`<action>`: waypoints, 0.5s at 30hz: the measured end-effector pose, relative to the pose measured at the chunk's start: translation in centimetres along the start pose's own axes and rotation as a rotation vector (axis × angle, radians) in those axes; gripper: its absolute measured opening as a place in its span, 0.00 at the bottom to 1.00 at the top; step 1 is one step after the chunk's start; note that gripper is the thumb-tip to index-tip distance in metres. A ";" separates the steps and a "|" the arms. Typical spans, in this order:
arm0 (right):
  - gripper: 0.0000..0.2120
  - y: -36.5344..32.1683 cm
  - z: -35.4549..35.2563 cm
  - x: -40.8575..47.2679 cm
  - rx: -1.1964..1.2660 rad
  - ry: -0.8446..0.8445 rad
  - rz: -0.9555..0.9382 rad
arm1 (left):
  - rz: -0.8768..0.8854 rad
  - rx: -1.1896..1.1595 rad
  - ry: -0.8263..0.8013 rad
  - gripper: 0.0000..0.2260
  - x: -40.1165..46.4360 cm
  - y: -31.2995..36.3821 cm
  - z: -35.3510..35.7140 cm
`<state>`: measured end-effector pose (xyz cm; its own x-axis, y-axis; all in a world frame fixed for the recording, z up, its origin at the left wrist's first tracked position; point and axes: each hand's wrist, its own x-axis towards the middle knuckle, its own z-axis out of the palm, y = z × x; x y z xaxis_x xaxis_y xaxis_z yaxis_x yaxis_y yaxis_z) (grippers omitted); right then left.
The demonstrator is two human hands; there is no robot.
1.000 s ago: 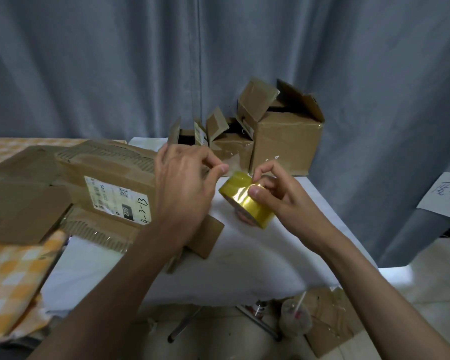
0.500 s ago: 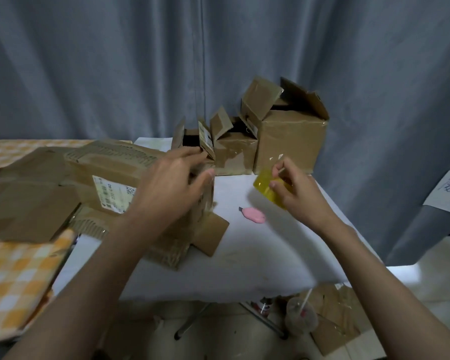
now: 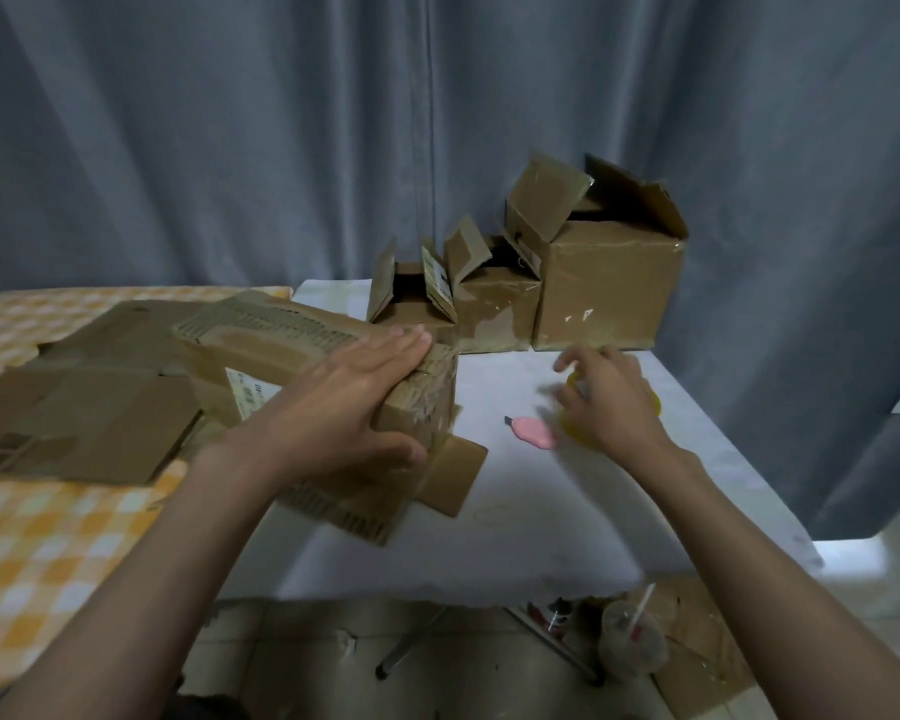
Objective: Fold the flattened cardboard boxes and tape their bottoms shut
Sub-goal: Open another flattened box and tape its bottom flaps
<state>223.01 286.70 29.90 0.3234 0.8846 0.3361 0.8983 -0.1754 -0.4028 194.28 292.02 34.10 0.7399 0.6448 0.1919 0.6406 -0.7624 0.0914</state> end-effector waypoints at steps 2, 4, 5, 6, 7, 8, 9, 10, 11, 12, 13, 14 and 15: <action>0.06 -3.4 -0.8 -0.5 0.325 0.081 -0.085 | -0.032 0.036 0.021 0.50 0.0 0.8 0.2; 0.07 -6.8 -1.1 -1.1 0.561 0.038 -0.124 | -0.074 0.093 0.085 0.49 0.1 2.4 0.7; 0.08 -8.0 -0.9 -1.3 0.618 0.007 -0.110 | -0.093 0.121 0.117 0.48 0.1 3.5 1.0; 0.09 -8.8 -0.3 -1.4 0.635 -0.018 -0.087 | -0.107 0.143 0.141 0.46 0.2 4.4 1.5; 0.11 -9.4 0.5 -1.5 0.627 -0.044 -0.061 | -0.120 0.151 0.155 0.46 0.3 5.1 1.8; 0.14 -9.9 1.1 -1.6 0.603 -0.074 -0.030 | -0.134 0.146 0.158 0.46 0.4 5.4 2.0; 0.16 -10.1 1.7 -1.6 0.578 -0.102 0.002 | -0.141 0.128 0.155 0.46 0.5 5.4 2.0; 0.17 -10.3 2.0 -1.6 0.567 -0.117 0.024 | -0.134 0.108 0.151 0.45 0.6 5.1 2.0; 0.18 -10.4 2.2 -1.6 0.566 -0.124 0.042 | -0.120 0.097 0.138 0.45 0.6 4.5 1.9; 0.18 -10.4 2.2 -1.5 0.574 -0.132 0.060 | -0.110 0.094 0.121 0.45 0.6 4.1 1.7; 0.18 -10.4 2.2 -1.3 0.590 -0.144 0.075 | -0.110 0.090 0.104 0.44 0.4 3.6 1.6; 0.18 -10.3 2.2 -1.2 0.610 -0.162 0.092 | -0.124 0.074 0.085 0.43 0.2 3.1 1.3; 0.18 -10.2 2.1 -1.1 0.630 -0.179 0.106 | -0.161 0.045 0.063 0.41 -0.2 2.4 0.9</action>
<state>212.90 288.43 31.83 0.2975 0.9441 0.1423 0.5012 -0.0276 -0.8649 195.91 290.11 33.39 0.6139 0.7522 0.2395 0.7592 -0.6457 0.0822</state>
